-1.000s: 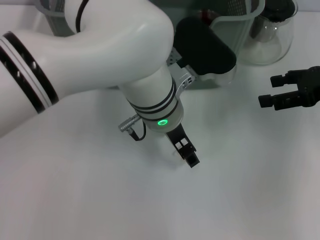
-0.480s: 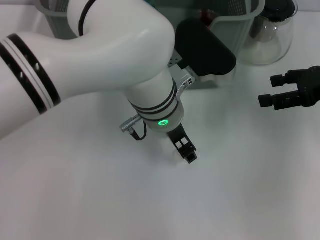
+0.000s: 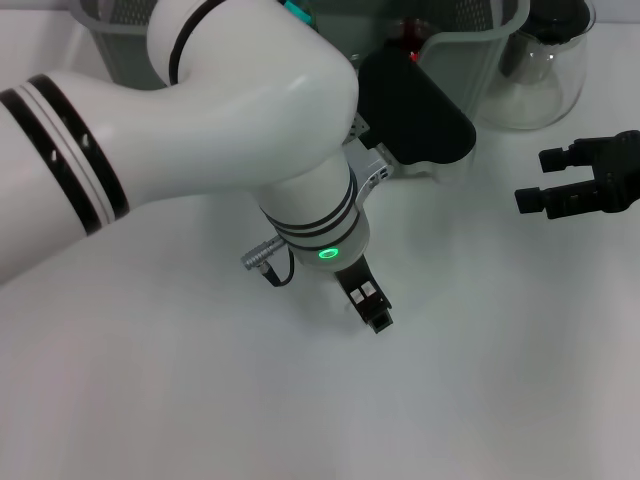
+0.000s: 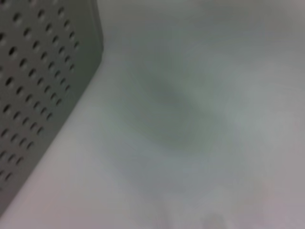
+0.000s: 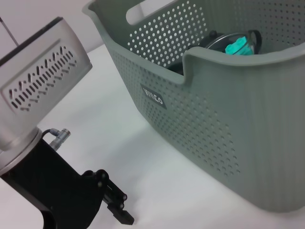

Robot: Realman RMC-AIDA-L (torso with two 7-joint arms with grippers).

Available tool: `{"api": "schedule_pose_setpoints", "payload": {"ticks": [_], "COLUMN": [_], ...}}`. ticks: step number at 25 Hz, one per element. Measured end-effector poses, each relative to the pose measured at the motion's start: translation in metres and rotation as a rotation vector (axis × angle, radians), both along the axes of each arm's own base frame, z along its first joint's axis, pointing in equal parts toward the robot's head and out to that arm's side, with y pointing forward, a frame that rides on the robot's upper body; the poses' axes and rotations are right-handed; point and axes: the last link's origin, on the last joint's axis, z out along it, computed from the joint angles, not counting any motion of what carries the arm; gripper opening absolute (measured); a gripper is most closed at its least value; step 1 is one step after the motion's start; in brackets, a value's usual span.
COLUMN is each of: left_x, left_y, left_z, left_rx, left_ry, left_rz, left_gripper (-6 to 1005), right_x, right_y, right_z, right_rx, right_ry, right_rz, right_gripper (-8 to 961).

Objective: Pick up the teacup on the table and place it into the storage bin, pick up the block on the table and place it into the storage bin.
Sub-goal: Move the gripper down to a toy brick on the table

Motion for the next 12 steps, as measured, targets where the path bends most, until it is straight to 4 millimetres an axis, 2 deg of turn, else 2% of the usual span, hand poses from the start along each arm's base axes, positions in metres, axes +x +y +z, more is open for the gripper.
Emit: {"api": "schedule_pose_setpoints", "payload": {"ticks": [9,12], "left_x": [-0.0006,-0.0016], "left_y": [0.0001,-0.0010], "left_z": [-0.0007,-0.0017], "left_rx": [-0.001,-0.005], "left_ry": [0.003,0.009], "left_rz": [-0.002,-0.006], "left_gripper": [672,559], "right_x": [-0.0006,-0.0006], "right_y": [0.0000,0.0000], "right_z": [-0.0001,-0.0001], "right_rx": [0.008,0.008], "right_ry": [0.010,0.010], "right_rz": [0.006,0.006], "right_gripper": [916,917]}}
